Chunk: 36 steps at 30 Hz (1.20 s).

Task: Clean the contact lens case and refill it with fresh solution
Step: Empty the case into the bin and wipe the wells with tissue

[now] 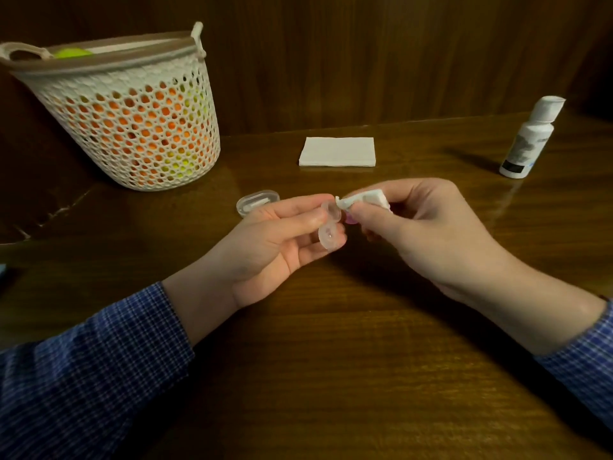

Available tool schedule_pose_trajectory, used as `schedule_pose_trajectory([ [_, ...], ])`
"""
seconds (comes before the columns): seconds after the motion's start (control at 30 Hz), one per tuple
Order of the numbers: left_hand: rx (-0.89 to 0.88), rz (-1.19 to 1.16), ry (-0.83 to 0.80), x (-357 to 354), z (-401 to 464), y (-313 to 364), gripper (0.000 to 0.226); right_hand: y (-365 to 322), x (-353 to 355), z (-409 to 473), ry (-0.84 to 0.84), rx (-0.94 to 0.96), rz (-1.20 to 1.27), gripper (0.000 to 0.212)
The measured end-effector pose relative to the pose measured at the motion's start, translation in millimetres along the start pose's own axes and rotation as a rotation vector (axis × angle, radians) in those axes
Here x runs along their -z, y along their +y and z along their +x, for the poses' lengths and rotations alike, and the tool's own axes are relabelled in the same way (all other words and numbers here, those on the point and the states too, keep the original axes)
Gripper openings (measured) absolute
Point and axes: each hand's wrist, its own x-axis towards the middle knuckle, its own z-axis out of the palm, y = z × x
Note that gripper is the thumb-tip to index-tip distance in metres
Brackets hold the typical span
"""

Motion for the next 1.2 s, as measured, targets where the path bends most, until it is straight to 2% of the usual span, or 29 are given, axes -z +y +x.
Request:
schedule_pose_trajectory([
  [0.1, 0.021, -0.004, -0.035, 0.3, -0.1, 0.5, 0.043, 1.9, -5.4, -2.6, 0.011, 0.132, -0.209, 0.016],
  [0.2, 0.007, 0.013, -0.007, -0.4, -0.2, -1.7, 0.042, 2.9, -11.6, -4.3, 0.002, 0.138, -0.226, 0.017],
  [0.37, -0.052, 0.095, 0.082, -0.7, -0.1, -6.6, 0.029, 4.0, -10.1, -0.5, -0.092, -0.042, -0.070, 0.014],
  [0.5, -0.027, 0.080, 0.031, 0.3, 0.9, -4.2, 0.028, 0.9, 0.5, 4.5, -0.186, -0.155, 0.087, 0.014],
  [0.57, -0.016, 0.028, -0.006, 1.1, 1.7, -2.0, 0.031, 1.8, 3.9, 5.0, -0.111, -0.081, 0.089, 0.014],
  [0.63, 0.001, -0.029, -0.023, 1.6, 2.2, 0.0, 0.034, 1.8, 4.7, 2.4, -0.030, 0.092, -0.063, 0.013],
  [0.7, 0.027, -0.083, -0.018, 0.8, 2.2, 0.6, 0.037, -0.5, 1.2, -3.1, -0.049, 0.256, -0.200, 0.014],
  [0.77, 0.027, -0.101, 0.014, -0.6, 2.1, 0.1, 0.032, -0.9, -4.0, -8.0, -0.108, 0.334, -0.275, 0.019],
  [0.97, 0.012, -0.097, 0.046, -2.5, 1.7, 0.0, 0.030, 2.4, -12.4, -10.2, -0.128, 0.325, -0.417, 0.033],
  [1.2, -0.010, -0.069, 0.050, -1.5, 2.0, -2.9, 0.025, 6.8, -23.8, -10.8, -0.045, 0.328, -0.389, 0.022],
])
